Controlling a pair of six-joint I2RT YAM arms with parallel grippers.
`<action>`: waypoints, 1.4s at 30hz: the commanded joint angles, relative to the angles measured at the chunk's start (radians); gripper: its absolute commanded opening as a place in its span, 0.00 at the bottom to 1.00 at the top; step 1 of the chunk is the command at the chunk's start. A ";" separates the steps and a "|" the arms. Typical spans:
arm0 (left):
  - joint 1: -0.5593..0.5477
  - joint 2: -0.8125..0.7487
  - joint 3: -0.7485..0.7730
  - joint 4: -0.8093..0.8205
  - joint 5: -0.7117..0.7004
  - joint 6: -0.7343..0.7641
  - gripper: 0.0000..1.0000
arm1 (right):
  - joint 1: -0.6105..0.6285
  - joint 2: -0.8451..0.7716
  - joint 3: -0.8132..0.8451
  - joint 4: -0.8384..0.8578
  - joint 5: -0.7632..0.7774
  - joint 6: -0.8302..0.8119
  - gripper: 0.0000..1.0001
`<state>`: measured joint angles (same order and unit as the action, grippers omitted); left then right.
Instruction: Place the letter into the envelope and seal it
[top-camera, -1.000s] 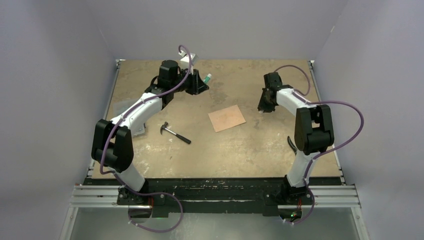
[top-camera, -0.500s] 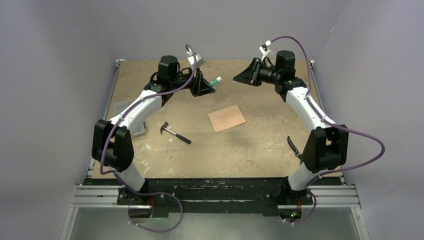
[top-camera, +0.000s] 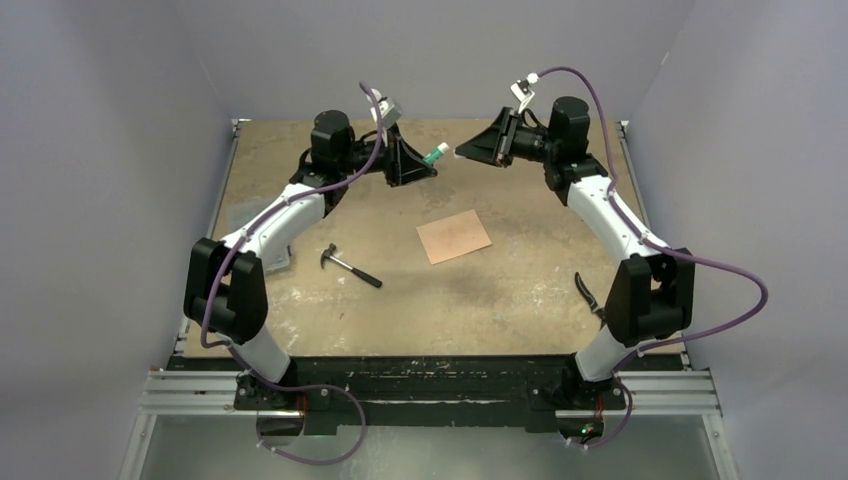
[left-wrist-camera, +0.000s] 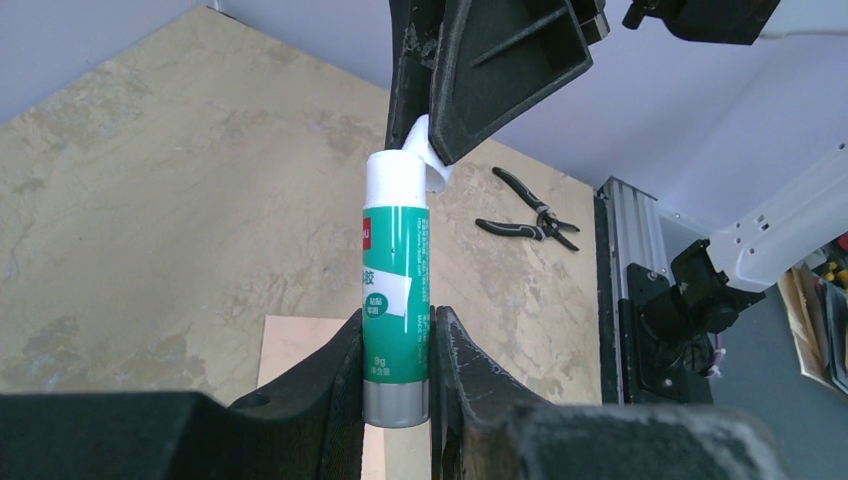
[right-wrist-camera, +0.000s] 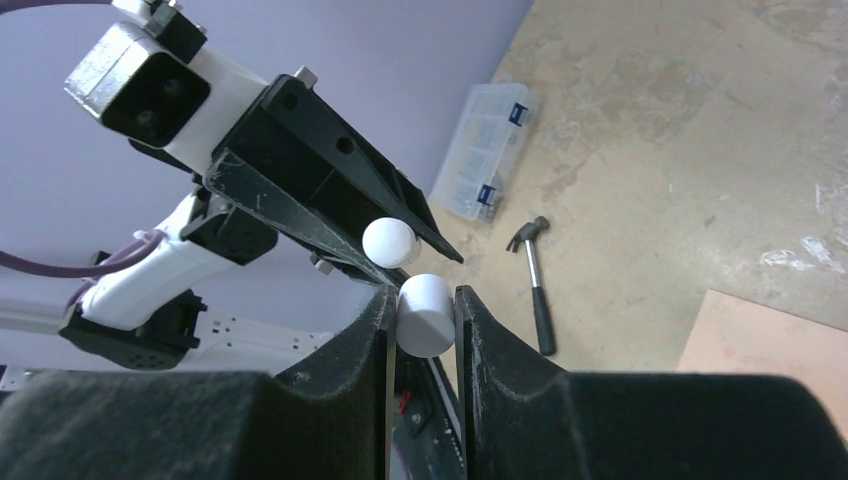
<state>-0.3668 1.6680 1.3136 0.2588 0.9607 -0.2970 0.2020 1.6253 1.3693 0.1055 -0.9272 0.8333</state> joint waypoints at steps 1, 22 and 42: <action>-0.003 -0.020 -0.010 0.130 0.022 -0.077 0.00 | 0.008 -0.009 -0.004 0.138 -0.040 0.093 0.01; -0.017 -0.036 -0.036 0.193 0.008 -0.113 0.00 | 0.034 -0.019 -0.085 0.419 -0.025 0.336 0.00; -0.017 -0.069 -0.060 0.223 -0.034 -0.126 0.00 | 0.032 -0.066 -0.190 0.592 0.049 0.463 0.00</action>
<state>-0.3801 1.6505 1.2610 0.4328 0.9257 -0.4107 0.2298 1.6077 1.1763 0.6247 -0.9016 1.2774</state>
